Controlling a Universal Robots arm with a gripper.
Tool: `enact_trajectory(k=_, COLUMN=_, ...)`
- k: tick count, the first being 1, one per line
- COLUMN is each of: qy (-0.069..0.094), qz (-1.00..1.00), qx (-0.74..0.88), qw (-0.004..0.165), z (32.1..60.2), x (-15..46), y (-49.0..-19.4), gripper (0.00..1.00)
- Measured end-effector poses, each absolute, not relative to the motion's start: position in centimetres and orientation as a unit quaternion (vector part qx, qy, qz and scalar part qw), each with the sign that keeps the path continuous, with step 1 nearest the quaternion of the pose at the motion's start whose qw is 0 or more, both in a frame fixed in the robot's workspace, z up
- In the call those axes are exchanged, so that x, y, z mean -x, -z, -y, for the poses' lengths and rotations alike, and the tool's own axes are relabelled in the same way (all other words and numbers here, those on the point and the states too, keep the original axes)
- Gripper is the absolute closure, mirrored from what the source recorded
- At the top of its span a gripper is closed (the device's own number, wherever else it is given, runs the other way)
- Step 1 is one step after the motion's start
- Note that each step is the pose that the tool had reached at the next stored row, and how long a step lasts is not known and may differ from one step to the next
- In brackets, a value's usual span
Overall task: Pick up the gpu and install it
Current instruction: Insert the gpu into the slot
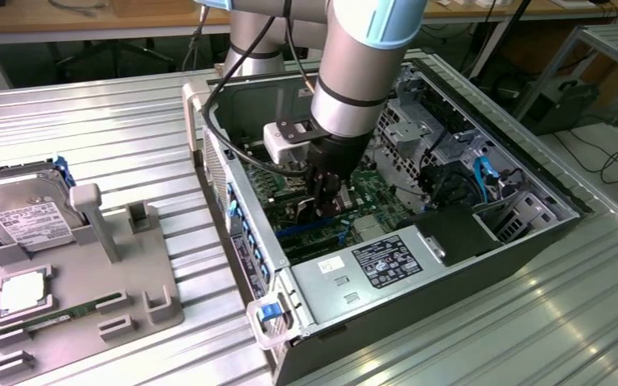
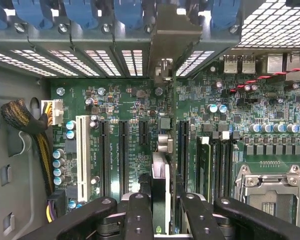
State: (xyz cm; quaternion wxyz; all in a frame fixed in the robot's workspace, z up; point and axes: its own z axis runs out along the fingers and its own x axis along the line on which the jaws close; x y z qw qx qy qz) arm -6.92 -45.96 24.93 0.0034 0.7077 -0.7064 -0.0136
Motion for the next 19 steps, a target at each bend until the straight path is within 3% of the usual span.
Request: enact_trajectory(k=19, qy=0.016, qz=0.706, qx=-0.708, qw=0.006, z=46.0, x=6.9, y=-23.6, gripper=0.73)
